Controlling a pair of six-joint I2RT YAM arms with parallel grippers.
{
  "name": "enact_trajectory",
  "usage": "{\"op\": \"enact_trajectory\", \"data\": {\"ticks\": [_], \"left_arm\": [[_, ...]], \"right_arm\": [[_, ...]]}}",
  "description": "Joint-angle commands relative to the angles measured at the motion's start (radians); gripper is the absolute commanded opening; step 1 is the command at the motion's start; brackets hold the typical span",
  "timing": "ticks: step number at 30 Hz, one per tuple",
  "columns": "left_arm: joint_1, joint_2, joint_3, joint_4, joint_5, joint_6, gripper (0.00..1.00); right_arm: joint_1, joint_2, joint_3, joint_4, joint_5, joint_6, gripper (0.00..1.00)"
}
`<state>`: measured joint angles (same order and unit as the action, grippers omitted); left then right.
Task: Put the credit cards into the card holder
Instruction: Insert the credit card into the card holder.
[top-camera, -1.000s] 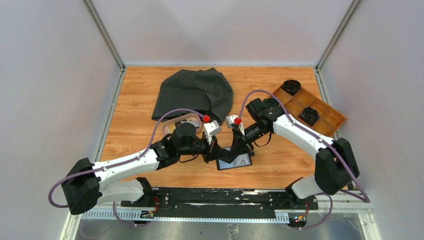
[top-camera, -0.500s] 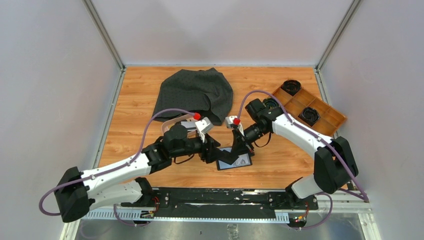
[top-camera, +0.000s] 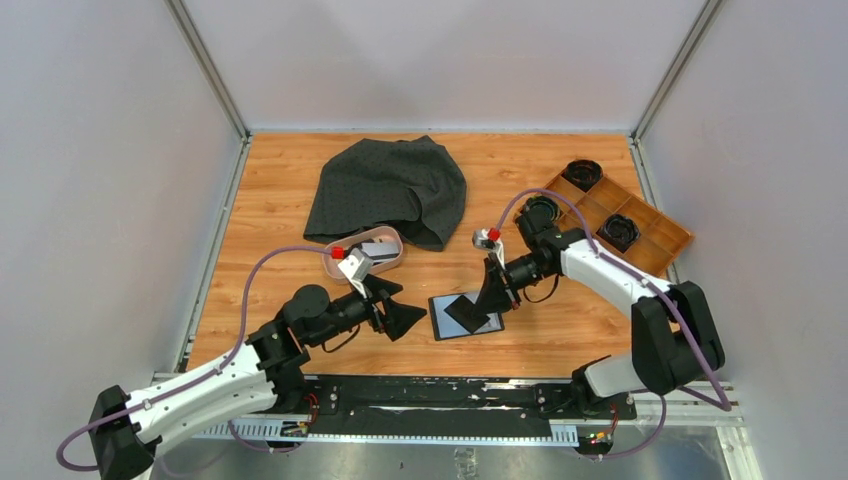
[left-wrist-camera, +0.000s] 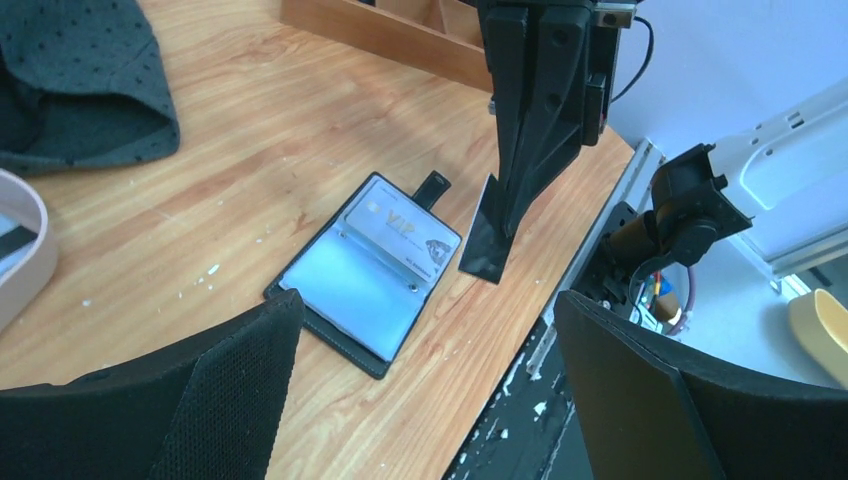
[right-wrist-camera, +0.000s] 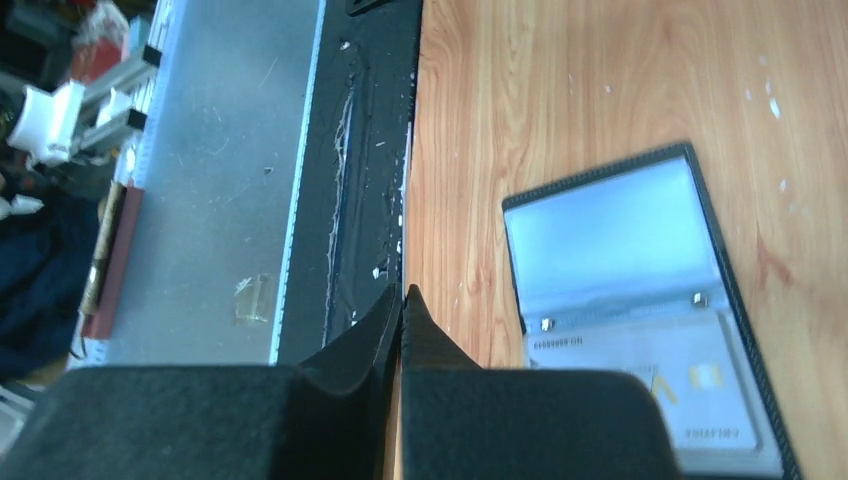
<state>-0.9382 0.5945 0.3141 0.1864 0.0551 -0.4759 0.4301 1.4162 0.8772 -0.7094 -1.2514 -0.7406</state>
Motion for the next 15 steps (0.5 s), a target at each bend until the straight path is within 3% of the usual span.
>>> {"op": "enact_trajectory", "data": {"ticks": [1,9,15], "left_arm": [[-0.001,-0.043,-0.06,0.048,-0.054,-0.076,1.0],[-0.001,0.018,-0.162,0.239,-0.042,-0.198,0.95],[-0.001,0.134,-0.165,0.349,-0.042,-0.225,0.74]], "right_arm": [[-0.078,-0.056,-0.109,0.277,-0.02,0.352,0.0],[-0.108,0.037,-0.133,0.312,0.091,0.514,0.0],[-0.113,0.098,-0.129,0.32,0.174,0.611,0.0]]}}
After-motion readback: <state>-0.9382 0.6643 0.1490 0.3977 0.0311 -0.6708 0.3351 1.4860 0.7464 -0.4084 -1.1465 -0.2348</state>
